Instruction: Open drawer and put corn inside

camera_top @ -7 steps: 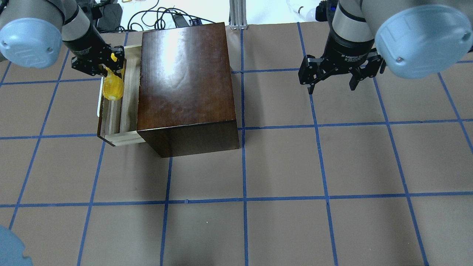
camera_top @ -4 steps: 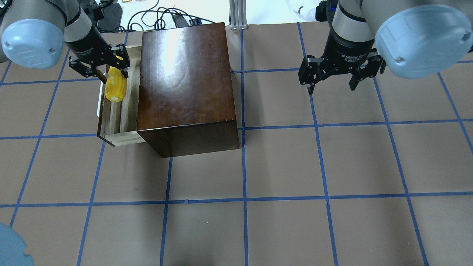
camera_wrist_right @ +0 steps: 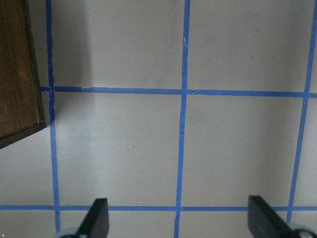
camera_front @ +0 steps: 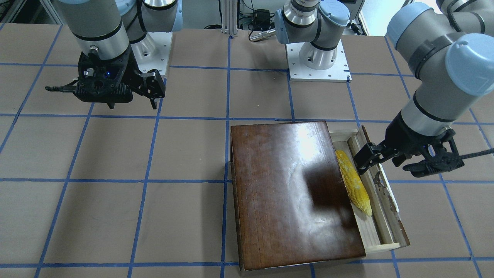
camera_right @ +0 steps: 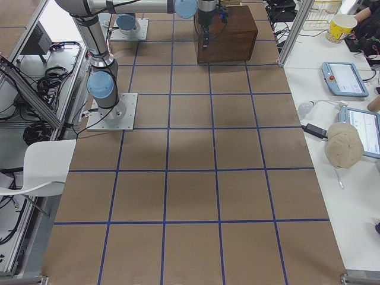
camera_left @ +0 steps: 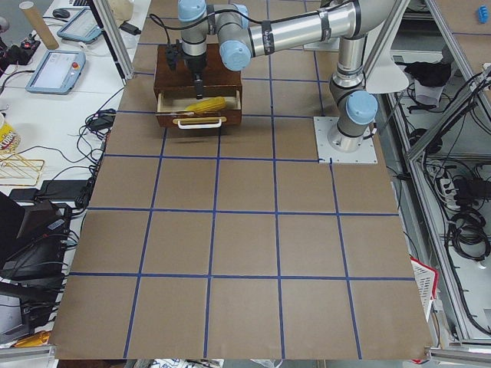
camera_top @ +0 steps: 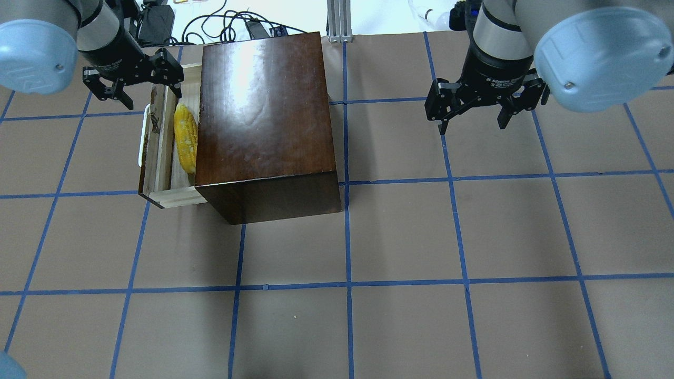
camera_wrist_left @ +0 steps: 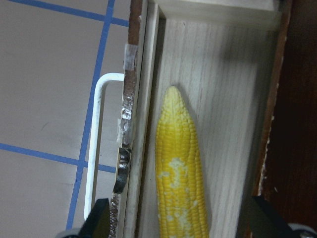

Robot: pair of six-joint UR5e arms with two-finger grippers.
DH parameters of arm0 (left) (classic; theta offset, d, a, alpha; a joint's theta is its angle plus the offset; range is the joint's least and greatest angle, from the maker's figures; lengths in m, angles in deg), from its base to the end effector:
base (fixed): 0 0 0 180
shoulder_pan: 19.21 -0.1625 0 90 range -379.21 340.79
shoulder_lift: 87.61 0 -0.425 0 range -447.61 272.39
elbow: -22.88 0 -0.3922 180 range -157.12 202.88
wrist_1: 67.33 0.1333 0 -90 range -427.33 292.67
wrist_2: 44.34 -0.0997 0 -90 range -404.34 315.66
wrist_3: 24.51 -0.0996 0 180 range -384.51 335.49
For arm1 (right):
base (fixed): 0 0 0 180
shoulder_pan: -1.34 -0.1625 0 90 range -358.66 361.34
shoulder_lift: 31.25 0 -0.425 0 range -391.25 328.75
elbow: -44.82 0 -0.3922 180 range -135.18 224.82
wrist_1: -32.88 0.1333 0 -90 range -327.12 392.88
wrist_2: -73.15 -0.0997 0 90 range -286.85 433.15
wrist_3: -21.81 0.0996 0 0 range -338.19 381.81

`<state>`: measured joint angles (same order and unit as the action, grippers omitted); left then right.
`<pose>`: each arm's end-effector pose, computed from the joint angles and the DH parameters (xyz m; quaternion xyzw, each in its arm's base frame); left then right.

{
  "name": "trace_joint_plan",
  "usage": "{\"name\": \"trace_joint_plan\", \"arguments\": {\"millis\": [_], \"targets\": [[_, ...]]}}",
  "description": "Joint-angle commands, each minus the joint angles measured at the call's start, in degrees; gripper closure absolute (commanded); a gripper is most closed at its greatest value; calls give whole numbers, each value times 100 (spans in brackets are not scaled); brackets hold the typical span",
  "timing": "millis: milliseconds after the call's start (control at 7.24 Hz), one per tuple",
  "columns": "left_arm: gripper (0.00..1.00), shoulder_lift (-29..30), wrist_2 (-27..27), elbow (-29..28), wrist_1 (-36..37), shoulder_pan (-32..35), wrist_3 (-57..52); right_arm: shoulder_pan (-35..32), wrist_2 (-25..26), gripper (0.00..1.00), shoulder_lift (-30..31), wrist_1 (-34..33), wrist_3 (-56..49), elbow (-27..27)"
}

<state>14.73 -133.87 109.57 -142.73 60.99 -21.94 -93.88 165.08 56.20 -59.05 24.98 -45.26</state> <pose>-0.0322 -0.6013 0.4267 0.1074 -0.9930 0.0487 0.0010 0.1757 -0.4952 0.4683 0.0180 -0.9997 -0.0049 0.0172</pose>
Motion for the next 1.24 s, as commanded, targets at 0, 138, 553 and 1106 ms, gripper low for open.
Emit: {"name": "trace_joint_plan", "arguments": {"millis": [0,138,553,1106], "targets": [[0,-345,-3,-11,-1,57,-611,3,0,0,0,0,0,0],[0,-477,67,-20,-36,66,-661,3,0,0,0,0,0,0],[0,-891,120,-56,-492,706,-485,3,0,0,0,0,0,0],[0,-935,77,138,-546,945,-441,3,0,0,0,0,0,0]]}}
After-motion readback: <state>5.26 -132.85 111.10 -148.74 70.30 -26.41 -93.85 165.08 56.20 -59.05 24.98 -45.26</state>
